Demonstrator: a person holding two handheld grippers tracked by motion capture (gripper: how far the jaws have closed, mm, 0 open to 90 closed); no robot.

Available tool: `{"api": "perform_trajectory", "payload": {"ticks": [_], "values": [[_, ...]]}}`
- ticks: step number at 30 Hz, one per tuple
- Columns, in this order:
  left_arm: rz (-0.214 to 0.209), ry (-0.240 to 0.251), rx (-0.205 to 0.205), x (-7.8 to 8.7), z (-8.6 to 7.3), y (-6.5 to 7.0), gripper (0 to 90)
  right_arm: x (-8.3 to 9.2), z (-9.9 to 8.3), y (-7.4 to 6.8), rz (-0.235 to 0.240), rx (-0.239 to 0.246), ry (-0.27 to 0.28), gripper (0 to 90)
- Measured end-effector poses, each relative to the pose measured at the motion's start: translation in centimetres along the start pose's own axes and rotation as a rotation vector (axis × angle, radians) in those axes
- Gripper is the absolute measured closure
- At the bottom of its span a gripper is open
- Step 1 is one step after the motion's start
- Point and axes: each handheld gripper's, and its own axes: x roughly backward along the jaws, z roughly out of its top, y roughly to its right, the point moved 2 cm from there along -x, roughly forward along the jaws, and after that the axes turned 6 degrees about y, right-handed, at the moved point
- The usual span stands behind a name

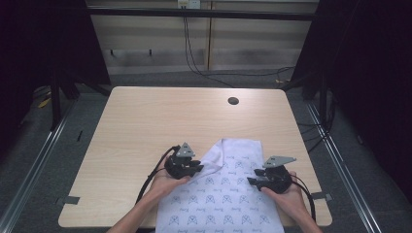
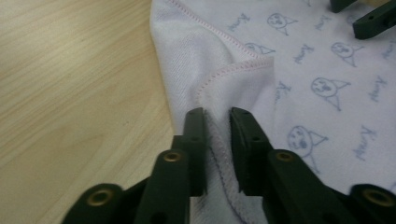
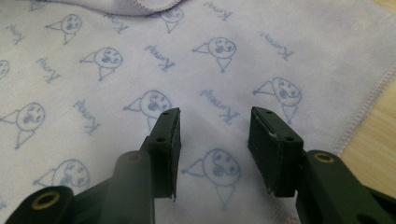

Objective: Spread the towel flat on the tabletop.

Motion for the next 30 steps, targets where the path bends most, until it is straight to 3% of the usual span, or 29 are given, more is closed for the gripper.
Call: {"api": "perform_trajectory", "payload": {"ticks": [7, 9, 14, 16, 20, 21, 22, 24, 28, 30], "values": [[0.018, 0.114, 0.055, 2.6, 1.0, -1.5, 79.5, 0.0, 0.0, 0.0, -0.002, 0.000, -0.001, 54.2], [0.038, 0.153, 0.081, 3.9, 1.1, -2.4, 79.0, 0.0, 0.0, 0.0, -0.004, 0.006, 0.002, 54.3], [0.107, 0.186, 0.125, 5.8, 1.0, -5.1, 81.4, 0.0, 0.0, 0.0, 0.001, 0.003, 0.003, 54.4], [0.138, 0.229, 0.173, 6.7, 1.0, -6.4, 83.4, 0.0, 0.0, 0.0, 0.001, 0.002, 0.002, 54.4], [0.205, 0.207, 0.184, 7.6, 0.3, -8.3, 80.5, 0.0, 0.0, 0.1, 0.004, -0.003, 0.001, 54.6], [0.252, 0.204, 0.202, 7.7, -0.1, -8.7, 75.8, 0.0, 0.0, 0.1, 0.004, -0.003, 0.001, 54.6], [0.253, 0.216, 0.228, 8.1, -0.7, -9.3, 71.3, 0.0, 0.0, 0.0, -0.002, -0.005, -0.002, 54.5], [0.274, 0.213, 0.234, 8.3, -0.9, -9.6, 69.3, -0.1, 0.1, 0.0, -0.005, 0.001, 0.001, 54.4], [0.236, 0.205, 0.254, 8.5, -1.8, -9.8, 73.5, -0.1, 0.2, 0.1, 0.004, -0.005, -0.005, 54.7], [0.198, 0.161, 0.238, 8.2, -2.1, -9.2, 76.8, -0.1, 0.4, 0.2, 0.007, -0.007, -0.008, 58.4]]}}
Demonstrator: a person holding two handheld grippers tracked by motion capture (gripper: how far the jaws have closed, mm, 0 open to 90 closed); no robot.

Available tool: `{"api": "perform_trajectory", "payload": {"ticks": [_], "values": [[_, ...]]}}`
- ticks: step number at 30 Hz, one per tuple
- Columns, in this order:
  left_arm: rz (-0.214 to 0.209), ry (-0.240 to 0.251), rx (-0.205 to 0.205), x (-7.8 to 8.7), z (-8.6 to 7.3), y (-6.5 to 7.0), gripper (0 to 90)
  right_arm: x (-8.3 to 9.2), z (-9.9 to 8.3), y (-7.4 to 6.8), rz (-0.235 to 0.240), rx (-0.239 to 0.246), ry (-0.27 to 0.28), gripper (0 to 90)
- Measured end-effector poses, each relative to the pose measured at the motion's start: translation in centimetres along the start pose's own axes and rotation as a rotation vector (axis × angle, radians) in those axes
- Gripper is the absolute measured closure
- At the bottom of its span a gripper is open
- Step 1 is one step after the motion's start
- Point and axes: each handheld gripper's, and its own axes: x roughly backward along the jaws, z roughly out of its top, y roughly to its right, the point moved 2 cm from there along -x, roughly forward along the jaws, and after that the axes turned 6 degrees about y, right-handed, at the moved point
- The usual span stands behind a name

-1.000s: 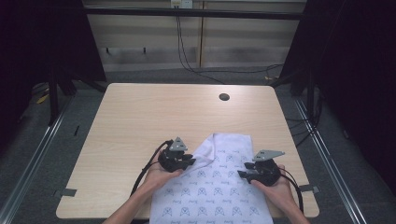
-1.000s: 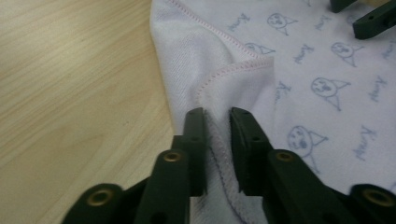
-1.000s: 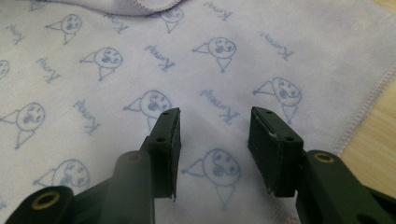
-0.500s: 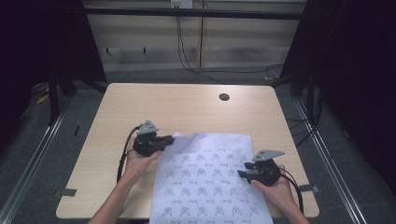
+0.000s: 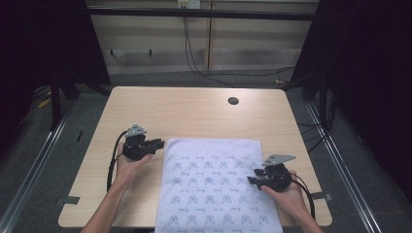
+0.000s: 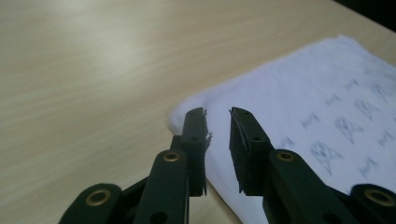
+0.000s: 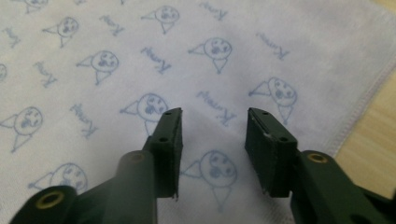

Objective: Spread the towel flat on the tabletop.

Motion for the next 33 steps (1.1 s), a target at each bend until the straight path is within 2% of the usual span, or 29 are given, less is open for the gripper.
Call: {"api": "perform_trajectory", "payload": {"ticks": [1, 2, 6, 9, 11, 13, 14, 15, 16, 17, 18, 20, 21, 23, 25, 27, 28, 29, 30, 31, 32, 33], "values": [[-0.023, -0.038, -0.010, -0.1, -0.5, 0.4, 79.1, 0.1, 0.1, 0.0, 0.002, 0.004, 0.016, 60.2], [-0.045, -0.073, -0.025, -0.2, -1.1, 1.0, 81.3, 0.5, 0.7, 0.1, 0.024, -0.002, 0.059, 61.4], [-0.050, -0.095, -0.046, -0.8, -1.5, 1.7, 81.8, 0.5, 1.5, 0.7, 0.031, -0.013, 0.072, 63.5], [-0.050, -0.111, -0.059, -1.6, -1.6, 2.2, 73.5, -1.4, 2.2, 1.9, -0.005, -0.020, 0.032, 58.3], [-0.049, -0.133, -0.078, -2.3, -1.9, 2.6, 72.4, -1.9, 2.4, 2.0, -0.011, -0.013, 0.031, 56.5], [-0.024, -0.153, -0.101, -2.7, -2.2, 2.8, 67.8, -2.4, 2.7, 2.1, -0.025, -0.009, 0.026, 55.3], [-0.011, -0.148, -0.130, -2.9, -2.4, 2.9, 64.6, -2.5, 2.8, 2.1, -0.032, -0.005, 0.027, 55.3], [-0.007, -0.149, -0.135, -2.9, -2.5, 3.1, 63.4, -2.6, 2.9, 2.1, -0.038, 0.008, 0.028, 55.9], [-0.006, -0.152, -0.131, -2.9, -2.5, 3.1, 62.7, -2.8, 2.8, 2.1, -0.042, 0.021, 0.005, 56.0], [-0.005, -0.155, -0.142, -2.9, -2.5, 3.1, 62.7, -2.8, 2.8, 2.1, -0.042, 0.021, 0.005, 56.0], [-0.003, -0.157, -0.149, -2.8, -2.5, 3.0, 68.1, -2.9, 2.4, 2.1, -0.041, 0.022, -0.003, 56.0], [-0.006, -0.158, -0.150, -2.6, -2.6, 2.9, 71.5, -2.7, 2.4, 2.0, -0.042, 0.020, -0.015, 55.9], [-0.020, -0.160, -0.156, -2.4, -2.7, 2.9, 71.5, -2.7, 2.4, 2.0, -0.042, 0.020, -0.015, 55.9], [-0.033, -0.170, -0.186, -1.8, -3.0, 3.0, 75.1, -2.5, 2.2, 1.5, -0.026, 0.020, -0.022, 56.1], [-0.028, -0.176, -0.196, -1.6, -3.0, 3.1, 75.2, -2.3, 2.1, 1.2, -0.014, 0.020, -0.029, 56.1], [-0.039, -0.169, -0.192, -1.2, -3.3, 3.3, 75.0, -1.8, 1.7, 0.4, 0.030, 0.011, -0.040, 56.1], [-0.050, -0.174, -0.193, -0.8, -3.5, 3.5, 74.6, -1.5, 1.6, 0.1, 0.061, -0.011, -0.044, 56.1], [-0.050, -0.174, -0.193, -0.8, -3.5, 3.5, 73.8, -1.5, 1.6, 0.1, 0.061, -0.011, -0.044, 56.1], [-0.055, -0.166, -0.196, -0.7, -3.7, 3.6, 73.1, -1.1, 1.4, -0.7, 0.076, 0.013, -0.068, 56.0], [-0.052, -0.153, -0.214, -0.6, -3.9, 3.7, 73.0, -1.0, 1.4, -0.8, 0.075, 0.027, -0.083, 55.3], [-0.055, -0.143, -0.216, -0.6, -4.0, 3.7, 73.0, -1.0, 1.4, -0.8, 0.075, 0.027, -0.083, 55.3], [-0.065, -0.145, -0.201, -0.6, -4.0, 3.6, 73.0, -0.9, 1.5, -0.6, 0.080, 0.001, -0.065, 54.5]]}}
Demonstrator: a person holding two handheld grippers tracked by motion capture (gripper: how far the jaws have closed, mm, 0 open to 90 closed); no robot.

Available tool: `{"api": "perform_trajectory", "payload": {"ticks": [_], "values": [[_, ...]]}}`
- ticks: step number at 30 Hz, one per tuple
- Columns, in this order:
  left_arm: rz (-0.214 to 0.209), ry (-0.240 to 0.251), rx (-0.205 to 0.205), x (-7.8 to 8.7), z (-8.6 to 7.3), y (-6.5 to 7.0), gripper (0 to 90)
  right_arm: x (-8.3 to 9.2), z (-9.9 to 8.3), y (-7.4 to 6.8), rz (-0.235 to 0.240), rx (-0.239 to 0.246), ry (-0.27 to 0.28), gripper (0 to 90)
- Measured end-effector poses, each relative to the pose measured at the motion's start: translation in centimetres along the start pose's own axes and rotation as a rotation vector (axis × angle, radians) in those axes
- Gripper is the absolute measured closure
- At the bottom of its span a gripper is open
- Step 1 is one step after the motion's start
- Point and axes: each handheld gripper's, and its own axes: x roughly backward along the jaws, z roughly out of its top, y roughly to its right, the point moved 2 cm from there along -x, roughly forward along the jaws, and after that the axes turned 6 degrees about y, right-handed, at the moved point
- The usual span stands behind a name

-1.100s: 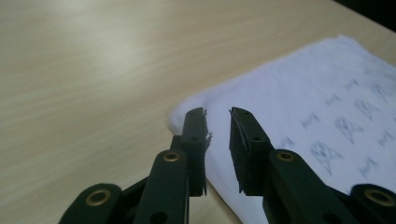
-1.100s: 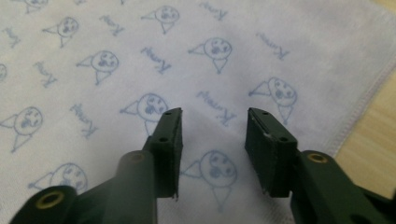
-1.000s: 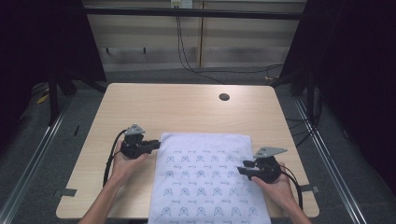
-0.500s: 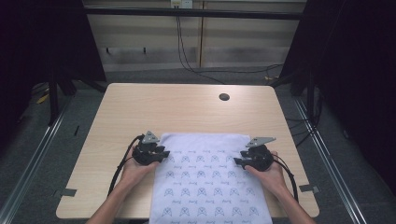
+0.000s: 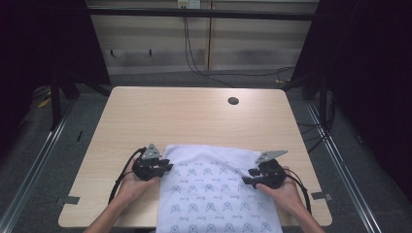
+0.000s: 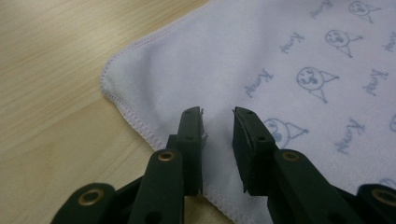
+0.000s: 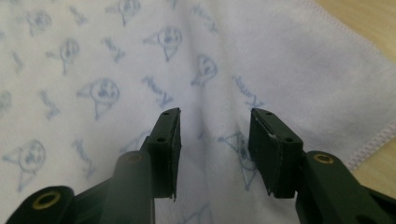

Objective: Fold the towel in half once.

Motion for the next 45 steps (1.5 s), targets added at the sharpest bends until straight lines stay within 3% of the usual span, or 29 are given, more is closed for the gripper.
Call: {"api": "perform_trajectory", "payload": {"ticks": [2, 3, 4, 5, 7, 8, 11, 13, 16, 21, 23, 25, 27, 28, 30, 31, 33, 34, 35, 36, 41, 42, 43, 44, 45], "values": [[-0.014, 0.007, 0.036, 0.0, 0.0, -0.3, 73.5, 0.0, 0.4, 0.8, -0.007, -0.014, 0.035, 53.0], [-0.011, 0.004, 0.035, 0.0, 0.0, -0.3, 73.5, 0.0, 0.7, 1.4, -0.028, -0.010, 0.058, 51.7], [-0.009, -0.006, 0.035, 0.0, 0.1, -0.3, 73.1, 0.4, 1.6, 2.8, -0.083, -0.001, 0.087, 51.0], [-0.008, -0.009, 0.031, 0.0, 0.1, -0.2, 73.1, 0.4, 1.6, 2.8, -0.083, -0.001, 0.087, 51.0], [-0.013, -0.014, 0.019, 0.0, 0.1, -0.2, 71.3, 0.7, 2.6, 5.4, -0.116, -0.034, 0.126, 51.0], [-0.016, -0.014, 0.017, 0.0, 0.1, -0.2, 71.3, 0.7, 2.6, 5.4, -0.116, -0.034, 0.126, 51.0], [-0.031, -0.008, 0.041, 0.0, 0.1, -0.4, 70.6, 0.1, 3.0, 7.9, -0.137, -0.063, 0.127, 52.2], [-0.032, -0.005, 0.049, 0.0, 0.1, -0.4, 70.1, -0.3, 3.0, 8.5, -0.122, -0.082, 0.135, 52.7], [-0.031, -0.010, 0.050, 0.0, 0.2, -0.4, 68.2, -1.6, 2.4, 8.7, -0.136, -0.060, 0.077, 51.3], [-0.039, -0.019, 0.080, -0.1, 0.4, -0.3, 63.9, -2.1, 2.5, 8.8, -0.178, -0.024, 0.081, 47.7], [-0.013, -0.018, 0.075, 0.0, 0.6, -0.5, 61.9, -2.3, 2.6, 8.9, -0.184, -0.007, 0.084, 47.3], [0.001, 0.001, 0.096, 0.1, 1.0, -1.0, 60.3, -2.6, 2.6, 9.3, -0.184, -0.006, 0.093, 44.9], [0.038, 0.037, 0.103, 0.2, 1.8, -1.9, 57.2, -2.8, 2.7, 9.5, -0.177, -0.009, 0.095, 45.2], [0.067, 0.046, 0.126, 0.1, 2.4, -2.8, 55.8, -2.9, 2.8, 9.5, -0.173, -0.004, 0.099, 45.3], [0.087, 0.055, 0.134, -0.1, 2.6, -3.3, 55.0, -3.0, 2.8, 9.5, -0.174, -0.008, 0.101, 45.7], [0.084, 0.050, 0.160, -0.7, 2.6, -3.8, 53.0, -3.1, 3.1, 9.5, -0.162, -0.010, 0.103, 56.9], [0.091, 0.032, 0.164, -1.1, 2.6, -3.8, 50.1, -3.3, 3.3, 9.1, -0.142, -0.008, 0.096, 68.8], [0.098, -0.017, 0.152, -1.9, 2.3, -3.8, 48.8, -3.3, 3.3, 8.9, -0.131, -0.004, 0.093, 72.8], [0.098, -0.017, 0.152, -1.9, 2.3, -3.8, 48.5, -3.3, 3.3, 8.9, -0.131, -0.004, 0.093, 72.8], [0.119, -0.021, 0.138, -2.2, 2.0, -3.6, 47.9, -3.3, 3.3, 8.7, -0.115, -0.011, 0.086, 79.2], [0.157, -0.022, 0.129, -2.0, 1.8, -3.5, 48.1, -3.1, 3.3, 8.8, -0.087, -0.049, 0.082, 83.3], [0.141, -0.018, 0.120, -1.9, 1.8, -3.4, 52.0, -3.1, 3.2, 8.9, -0.083, -0.053, 0.087, 84.1], [0.125, -0.025, 0.118, -1.9, 1.9, -3.3, 71.6, -3.1, 3.2, 8.9, -0.058, -0.074, 0.100, 84.8], [0.099, -0.027, 0.116, -2.0, 1.9, -3.1, 71.6, -3.1, 3.2, 8.9, -0.058, -0.074, 0.100, 84.8], [0.072, -0.032, 0.108, -2.1, 2.0, -3.0, 82.2, -3.0, 3.3, 8.8, -0.062, -0.081, 0.095, 84.9]]}}
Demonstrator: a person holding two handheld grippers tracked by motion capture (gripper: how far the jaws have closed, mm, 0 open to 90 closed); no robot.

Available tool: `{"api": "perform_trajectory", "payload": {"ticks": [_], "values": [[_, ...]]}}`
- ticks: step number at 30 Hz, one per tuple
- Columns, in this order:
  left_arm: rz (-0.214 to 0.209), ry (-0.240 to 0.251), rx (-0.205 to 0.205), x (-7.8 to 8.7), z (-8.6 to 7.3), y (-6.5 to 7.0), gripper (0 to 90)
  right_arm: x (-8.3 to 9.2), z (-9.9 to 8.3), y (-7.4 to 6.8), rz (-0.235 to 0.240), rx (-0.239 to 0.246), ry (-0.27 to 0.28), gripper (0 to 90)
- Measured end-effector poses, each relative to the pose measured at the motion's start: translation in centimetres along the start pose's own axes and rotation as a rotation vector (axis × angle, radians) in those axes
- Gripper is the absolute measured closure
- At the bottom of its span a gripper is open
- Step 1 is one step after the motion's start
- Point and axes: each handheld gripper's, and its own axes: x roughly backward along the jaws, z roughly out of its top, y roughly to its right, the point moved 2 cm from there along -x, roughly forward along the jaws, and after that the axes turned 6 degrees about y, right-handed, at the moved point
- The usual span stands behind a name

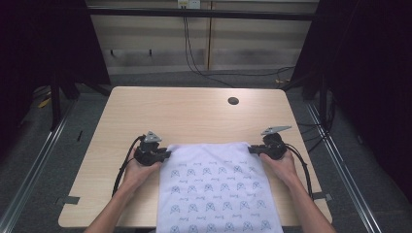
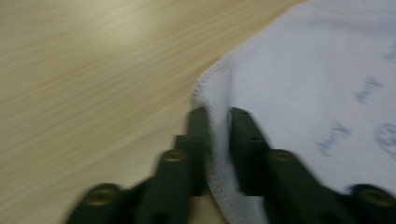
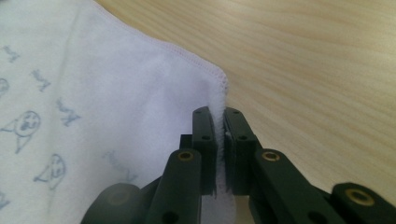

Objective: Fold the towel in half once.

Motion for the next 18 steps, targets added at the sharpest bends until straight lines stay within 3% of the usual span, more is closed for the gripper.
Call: {"api": "perform_trajectory", "payload": {"ticks": [2, 4, 5, 6, 9, 10, 11, 12, 13, 14, 16, 18], "values": [[-0.009, 0.006, 0.015, -0.2, 0.2, 0.1, 86.9, 0.5, 0.5, 0.0, 0.017, -0.014, 0.036, 85.1], [-0.040, 0.097, 0.077, 0.8, 1.5, -0.7, 87.1, 1.6, 1.5, 0.0, 0.027, -0.019, 0.078, 85.3], [-0.040, 0.097, 0.077, 0.8, 1.5, -0.7, 87.1, 2.0, 2.0, 0.1, 0.028, -0.016, 0.097, 85.3], [-0.036, 0.126, 0.082, 1.3, 2.3, -1.0, 87.1, 2.0, 2.0, 0.1, 0.028, -0.016, 0.097, 85.3], [-0.030, 0.199, 0.050, 3.2, 5.4, -1.5, 87.1, 3.3, 4.4, 0.3, 0.011, -0.015, 0.148, 85.4], [-0.024, 0.235, 0.040, 4.1, 7.0, -1.6, 87.1, 4.5, 6.9, 0.4, -0.002, -0.003, 0.201, 85.4], [-0.014, 0.276, 0.022, 5.4, 9.3, -1.9, 87.1, 4.9, 7.8, 0.5, -0.003, 0.001, 0.219, 85.4], [-0.014, 0.276, 0.022, 5.4, 9.3, -1.9, 87.1, 4.9, 7.8, 0.5, -0.003, 0.001, 0.219, 85.4], [-0.005, 0.297, 0.009, 6.2, 10.5, -2.1, 87.1, 6.2, 10.1, 0.6, -0.020, 0.007, 0.266, 85.4], [-0.005, 0.334, 0.017, 7.0, 11.6, -2.4, 87.1, 6.2, 10.1, 0.6, -0.020, 0.007, 0.266, 85.4], [-0.008, 0.406, 0.054, 8.3, 13.3, -2.9, 87.1, 7.4, 12.0, 0.8, -0.016, 0.000, 0.320, 85.5], [-0.022, 0.442, 0.074, 9.0, 14.1, -2.9, 87.0, 8.6, 13.5, 1.0, -0.014, -0.002, 0.363, 85.6]]}}
